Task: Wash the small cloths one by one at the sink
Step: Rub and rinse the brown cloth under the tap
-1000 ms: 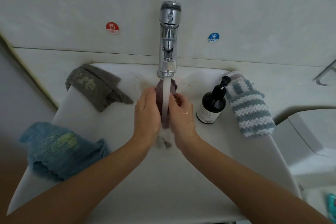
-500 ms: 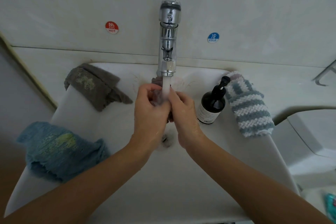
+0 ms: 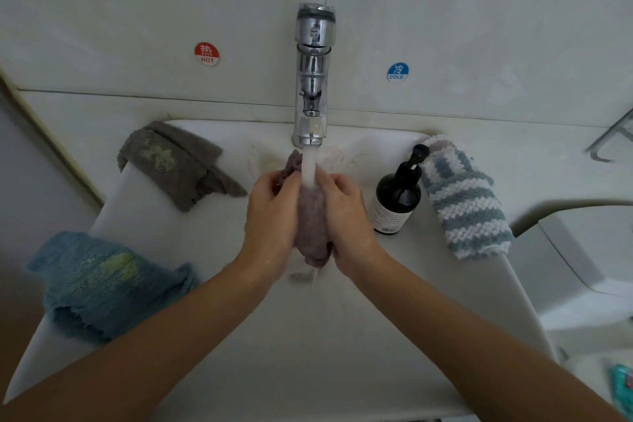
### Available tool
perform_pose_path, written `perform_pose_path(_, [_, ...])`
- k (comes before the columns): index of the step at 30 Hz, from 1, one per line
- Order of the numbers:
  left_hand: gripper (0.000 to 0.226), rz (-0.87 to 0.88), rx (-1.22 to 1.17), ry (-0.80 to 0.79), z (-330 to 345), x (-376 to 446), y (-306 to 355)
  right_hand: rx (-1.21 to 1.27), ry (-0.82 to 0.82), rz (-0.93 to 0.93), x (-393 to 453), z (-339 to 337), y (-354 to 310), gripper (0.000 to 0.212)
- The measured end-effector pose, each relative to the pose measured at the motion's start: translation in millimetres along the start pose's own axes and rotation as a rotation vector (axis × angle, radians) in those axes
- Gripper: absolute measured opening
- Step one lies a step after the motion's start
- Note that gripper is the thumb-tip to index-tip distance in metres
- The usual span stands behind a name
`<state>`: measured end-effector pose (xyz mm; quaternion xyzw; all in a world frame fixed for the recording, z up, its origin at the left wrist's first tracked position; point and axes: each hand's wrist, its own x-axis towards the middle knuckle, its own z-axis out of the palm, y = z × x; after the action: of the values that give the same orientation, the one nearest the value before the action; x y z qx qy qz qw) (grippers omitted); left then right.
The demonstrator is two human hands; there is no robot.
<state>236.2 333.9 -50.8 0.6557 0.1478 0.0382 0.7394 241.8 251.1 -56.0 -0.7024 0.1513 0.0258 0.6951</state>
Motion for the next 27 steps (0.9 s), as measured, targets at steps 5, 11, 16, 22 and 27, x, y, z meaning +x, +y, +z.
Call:
perform_pose_path(5, [0.016,0.09,0.091,0.042,-6,3,2,-0.094,-0.145,-0.045,-4,-1,3,0.051])
perform_pose_path(11, [0.009,0.077,0.014,0.137,-12,17,-2,-0.211,-0.141,-0.145,-5,5,1,0.035])
perform_pose_path(16, [0.015,0.078,-0.076,0.188,-11,18,-3,-0.146,-0.058,-0.156,-5,6,5,0.022])
perform_pose_path(22, [0.017,0.098,-0.074,0.197,-7,15,2,0.069,0.041,-0.172,-8,8,3,0.032])
perform_pose_path(27, [0.008,0.17,0.045,0.044,-6,6,4,0.147,0.085,-0.146,-7,7,-1,0.035])
